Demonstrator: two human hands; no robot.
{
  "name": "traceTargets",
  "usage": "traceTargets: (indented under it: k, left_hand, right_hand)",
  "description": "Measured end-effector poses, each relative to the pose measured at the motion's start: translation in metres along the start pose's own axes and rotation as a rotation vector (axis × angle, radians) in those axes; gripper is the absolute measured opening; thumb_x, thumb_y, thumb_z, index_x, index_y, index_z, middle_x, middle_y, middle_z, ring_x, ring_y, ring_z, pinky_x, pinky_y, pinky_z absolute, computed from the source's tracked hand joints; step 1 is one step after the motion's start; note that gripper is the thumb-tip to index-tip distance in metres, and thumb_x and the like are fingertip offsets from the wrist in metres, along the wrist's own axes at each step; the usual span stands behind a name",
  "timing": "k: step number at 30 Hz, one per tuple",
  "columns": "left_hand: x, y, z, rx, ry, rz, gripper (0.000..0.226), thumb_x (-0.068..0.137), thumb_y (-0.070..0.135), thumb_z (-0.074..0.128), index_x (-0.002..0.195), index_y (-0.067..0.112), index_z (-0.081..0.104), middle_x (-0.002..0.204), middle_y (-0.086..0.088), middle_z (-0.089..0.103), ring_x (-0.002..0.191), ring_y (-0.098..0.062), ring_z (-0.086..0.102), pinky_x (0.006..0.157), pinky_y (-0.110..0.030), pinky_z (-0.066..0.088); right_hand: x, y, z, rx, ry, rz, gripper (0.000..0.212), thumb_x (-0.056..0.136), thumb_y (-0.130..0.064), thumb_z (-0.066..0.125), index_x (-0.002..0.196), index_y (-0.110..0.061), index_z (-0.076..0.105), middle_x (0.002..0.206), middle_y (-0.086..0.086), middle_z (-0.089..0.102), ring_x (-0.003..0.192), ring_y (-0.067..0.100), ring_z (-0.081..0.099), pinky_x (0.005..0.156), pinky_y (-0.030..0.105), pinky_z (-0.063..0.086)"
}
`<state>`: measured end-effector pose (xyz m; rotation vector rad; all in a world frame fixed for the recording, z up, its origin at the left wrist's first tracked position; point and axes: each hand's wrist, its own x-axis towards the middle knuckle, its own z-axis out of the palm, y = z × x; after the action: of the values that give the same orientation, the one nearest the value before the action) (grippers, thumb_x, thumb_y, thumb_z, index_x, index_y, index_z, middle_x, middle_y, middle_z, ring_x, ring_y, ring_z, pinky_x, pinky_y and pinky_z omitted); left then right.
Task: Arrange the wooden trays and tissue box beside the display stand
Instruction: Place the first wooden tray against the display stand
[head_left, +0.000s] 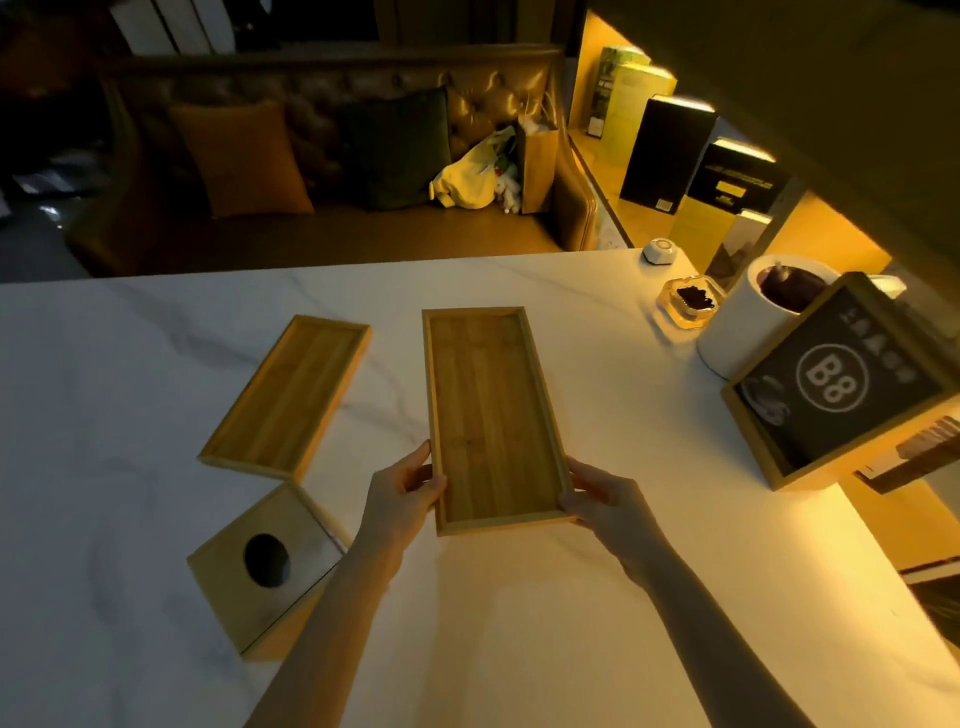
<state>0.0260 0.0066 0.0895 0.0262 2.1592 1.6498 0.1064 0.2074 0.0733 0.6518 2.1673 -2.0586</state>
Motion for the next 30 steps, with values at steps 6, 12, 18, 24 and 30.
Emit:
traceTargets:
  k: [6, 12, 18, 24, 30]
  left_hand:
    - [0.005, 0.021, 0.062, -0.037, 0.019, 0.009, 0.035, 0.085, 0.011, 0.053, 0.12, 0.011, 0.052, 0.093, 0.007, 0.064, 0.091, -0.019, 0.061, 0.092, -0.041, 0.047]
    - [0.021, 0.032, 0.13, 0.024, -0.012, 0.006, 0.035, 0.085, 0.012, 0.053, 0.12, 0.01, 0.052, 0.103, -0.001, 0.063, 0.098, -0.024, 0.06, 0.094, -0.044, 0.047]
    - [0.047, 0.033, 0.19, 0.081, -0.069, -0.032, 0.039, 0.086, 0.011, 0.052, 0.125, 0.009, 0.047, 0.123, -0.011, 0.059, 0.113, -0.031, 0.055, 0.097, -0.045, 0.045]
    - [0.072, 0.026, 0.225, 0.14, -0.099, -0.034, 0.037, 0.087, 0.009, 0.05, 0.124, 0.008, 0.048, 0.111, -0.009, 0.062, 0.104, -0.031, 0.059, 0.09, -0.041, 0.049]
    - [0.093, 0.02, 0.242, 0.115, -0.105, -0.09, 0.036, 0.087, 0.004, 0.05, 0.123, 0.006, 0.047, 0.112, -0.013, 0.062, 0.107, -0.032, 0.058, 0.094, -0.041, 0.047]
  right_hand:
    - [-0.002, 0.004, -0.054, -0.092, 0.151, -0.043, 0.039, 0.088, -0.001, 0.052, 0.123, -0.02, 0.053, 0.108, -0.007, 0.062, 0.114, 0.025, 0.054, 0.102, 0.053, 0.042]
    - [0.003, 0.01, -0.118, -0.15, 0.199, -0.008, 0.038, 0.089, 0.001, 0.049, 0.119, -0.022, 0.058, 0.104, -0.007, 0.063, 0.11, 0.025, 0.055, 0.098, 0.051, 0.046]
    - [0.012, 0.019, -0.168, -0.231, 0.241, 0.021, 0.038, 0.09, 0.003, 0.045, 0.12, -0.018, 0.057, 0.088, -0.018, 0.057, 0.099, 0.018, 0.055, 0.09, 0.038, 0.048]
    - [0.03, 0.033, -0.193, -0.292, 0.27, 0.087, 0.037, 0.09, 0.004, 0.045, 0.119, -0.016, 0.057, 0.092, -0.008, 0.056, 0.101, 0.019, 0.053, 0.087, 0.036, 0.048]
    - [0.05, 0.048, -0.205, -0.335, 0.308, 0.142, 0.037, 0.088, 0.004, 0.048, 0.123, -0.009, 0.053, 0.1, 0.001, 0.05, 0.095, 0.014, 0.047, 0.083, 0.031, 0.048]
